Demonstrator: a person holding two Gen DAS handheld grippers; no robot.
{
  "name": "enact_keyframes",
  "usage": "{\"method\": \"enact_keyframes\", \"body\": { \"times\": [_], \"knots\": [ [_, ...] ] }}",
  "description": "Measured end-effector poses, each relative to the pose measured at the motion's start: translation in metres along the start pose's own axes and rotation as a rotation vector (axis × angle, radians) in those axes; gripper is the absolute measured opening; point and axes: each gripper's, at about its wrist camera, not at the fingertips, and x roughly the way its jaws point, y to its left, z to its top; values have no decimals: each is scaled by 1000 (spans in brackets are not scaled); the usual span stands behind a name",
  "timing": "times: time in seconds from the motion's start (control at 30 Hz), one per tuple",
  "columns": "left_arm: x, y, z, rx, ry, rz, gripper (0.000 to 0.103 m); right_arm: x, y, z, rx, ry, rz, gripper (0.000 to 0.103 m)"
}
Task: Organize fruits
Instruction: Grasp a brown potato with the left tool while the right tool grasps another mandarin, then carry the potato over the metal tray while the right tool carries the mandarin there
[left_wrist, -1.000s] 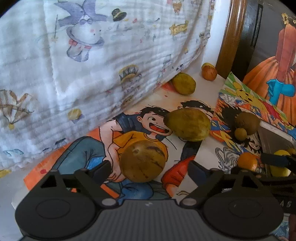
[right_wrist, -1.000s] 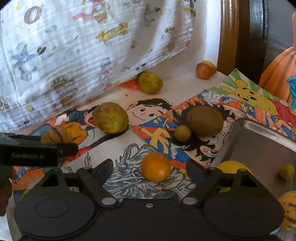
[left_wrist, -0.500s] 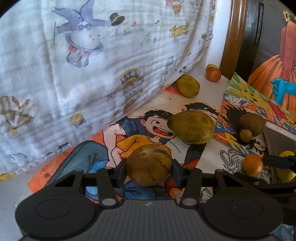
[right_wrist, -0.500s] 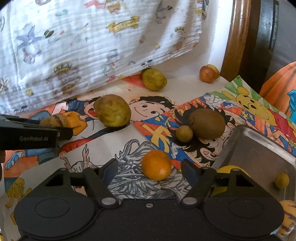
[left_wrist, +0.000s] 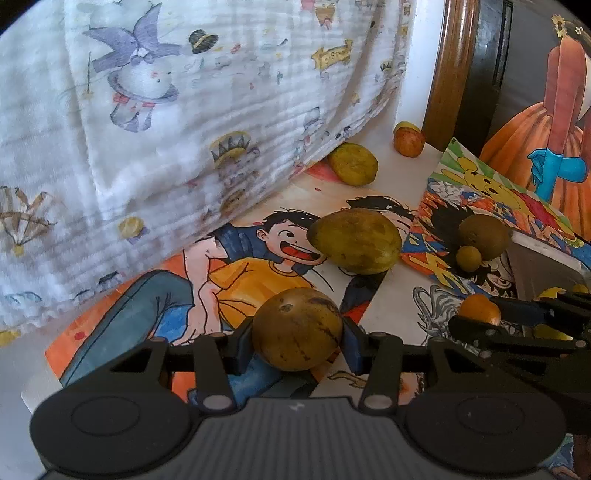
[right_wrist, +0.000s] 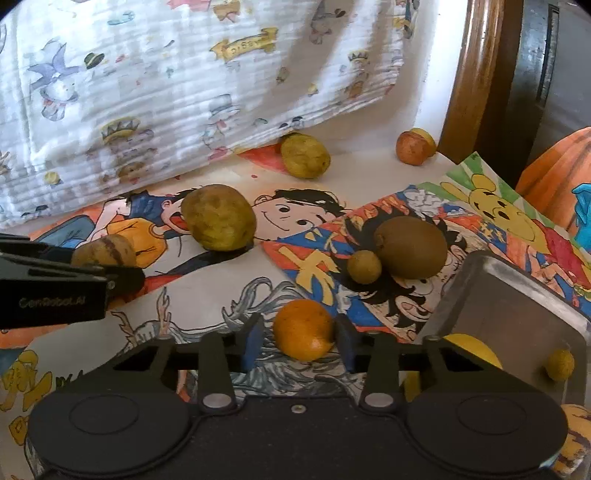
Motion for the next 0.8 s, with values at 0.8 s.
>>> {"method": "enact_keyframes", "body": {
  "times": [0.8],
  "knots": [
    [-45, -29, -13, -15, -9, -58, 52, -59, -20, -18, 84, -75, 64, 37]
  ]
}}
